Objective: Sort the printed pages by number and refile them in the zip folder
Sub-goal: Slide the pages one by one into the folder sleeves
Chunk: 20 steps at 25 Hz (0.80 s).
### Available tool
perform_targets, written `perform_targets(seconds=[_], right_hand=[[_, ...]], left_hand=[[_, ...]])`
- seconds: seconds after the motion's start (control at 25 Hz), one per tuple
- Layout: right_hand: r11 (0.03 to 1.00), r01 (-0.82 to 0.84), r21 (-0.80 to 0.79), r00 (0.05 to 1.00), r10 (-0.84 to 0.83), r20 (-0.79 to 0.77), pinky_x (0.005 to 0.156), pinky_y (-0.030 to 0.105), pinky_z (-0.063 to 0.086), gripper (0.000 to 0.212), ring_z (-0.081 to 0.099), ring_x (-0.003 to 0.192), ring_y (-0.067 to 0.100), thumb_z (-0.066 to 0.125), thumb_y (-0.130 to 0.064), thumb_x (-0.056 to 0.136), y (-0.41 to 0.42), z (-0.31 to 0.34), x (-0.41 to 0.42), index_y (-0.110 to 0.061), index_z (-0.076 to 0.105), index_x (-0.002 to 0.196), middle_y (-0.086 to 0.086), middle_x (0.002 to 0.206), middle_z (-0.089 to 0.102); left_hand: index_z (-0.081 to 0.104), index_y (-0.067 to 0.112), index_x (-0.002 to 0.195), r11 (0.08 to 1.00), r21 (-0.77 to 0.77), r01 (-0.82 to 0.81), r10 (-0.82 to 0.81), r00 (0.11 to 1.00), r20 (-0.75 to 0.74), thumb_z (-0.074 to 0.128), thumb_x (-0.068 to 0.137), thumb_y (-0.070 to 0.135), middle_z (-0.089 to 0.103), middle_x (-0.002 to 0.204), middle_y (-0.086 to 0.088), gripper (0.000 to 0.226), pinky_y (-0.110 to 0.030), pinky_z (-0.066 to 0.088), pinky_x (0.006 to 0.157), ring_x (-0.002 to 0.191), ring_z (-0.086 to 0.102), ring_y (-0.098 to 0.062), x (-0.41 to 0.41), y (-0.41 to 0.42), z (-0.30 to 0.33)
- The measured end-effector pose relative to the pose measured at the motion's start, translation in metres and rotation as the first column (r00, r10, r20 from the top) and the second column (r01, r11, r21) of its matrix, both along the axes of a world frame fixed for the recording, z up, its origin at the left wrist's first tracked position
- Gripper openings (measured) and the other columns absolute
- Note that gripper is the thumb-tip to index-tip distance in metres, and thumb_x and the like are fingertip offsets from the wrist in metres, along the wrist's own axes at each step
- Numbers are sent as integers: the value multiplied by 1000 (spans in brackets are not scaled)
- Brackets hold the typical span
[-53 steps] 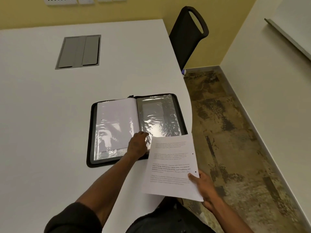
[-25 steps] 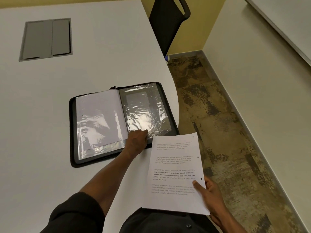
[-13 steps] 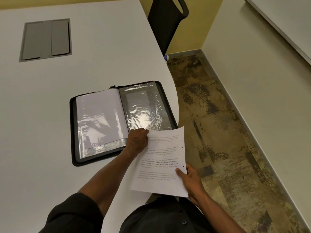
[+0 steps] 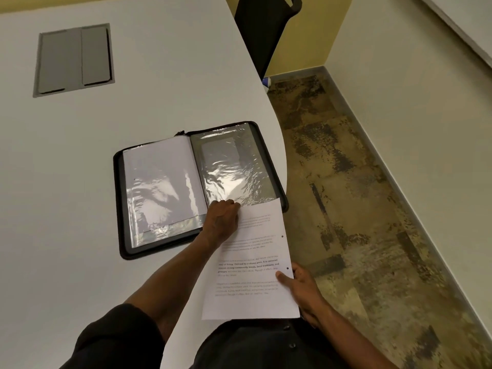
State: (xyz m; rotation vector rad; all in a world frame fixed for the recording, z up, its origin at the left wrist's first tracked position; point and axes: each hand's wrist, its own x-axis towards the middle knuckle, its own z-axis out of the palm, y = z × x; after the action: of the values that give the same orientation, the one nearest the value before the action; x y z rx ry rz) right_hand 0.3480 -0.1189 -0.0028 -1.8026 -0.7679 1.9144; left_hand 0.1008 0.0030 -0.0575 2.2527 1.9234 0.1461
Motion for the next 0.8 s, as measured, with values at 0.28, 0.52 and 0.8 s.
perform_targets(seconds=[0.28,0.52,0.8], right_hand=[[977,-140,-161,988,129,-82,93,43,57,32,72,103,24,58,4,95,19,-28,-5,-15,65,119,3,112,75],[990,-92,-106,991,101,83,93,45,57,41,69,107,25,56,-13,102,39,-37,-6,-17,49,142,7,126,68],[979,-204,-3,962,201,187,86,49,60,34,73,97,19,58,-21,93,55,-48,-3,-34,60,125,-3,113,73]], left_hand=[[70,11,89,1000,-16,13,-14,1000,-26,55,83,14,68,80,-6,16,-37,46,67,71,65,-29,1,1,-8],[65,13,110,993,-97,73,-78,996,-51,62,88,28,66,102,-7,27,-40,45,80,90,63,-30,23,16,-5],[62,17,123,988,-113,108,-112,993,-33,55,95,28,65,116,-6,31,-43,40,96,104,60,-27,52,41,-3]])
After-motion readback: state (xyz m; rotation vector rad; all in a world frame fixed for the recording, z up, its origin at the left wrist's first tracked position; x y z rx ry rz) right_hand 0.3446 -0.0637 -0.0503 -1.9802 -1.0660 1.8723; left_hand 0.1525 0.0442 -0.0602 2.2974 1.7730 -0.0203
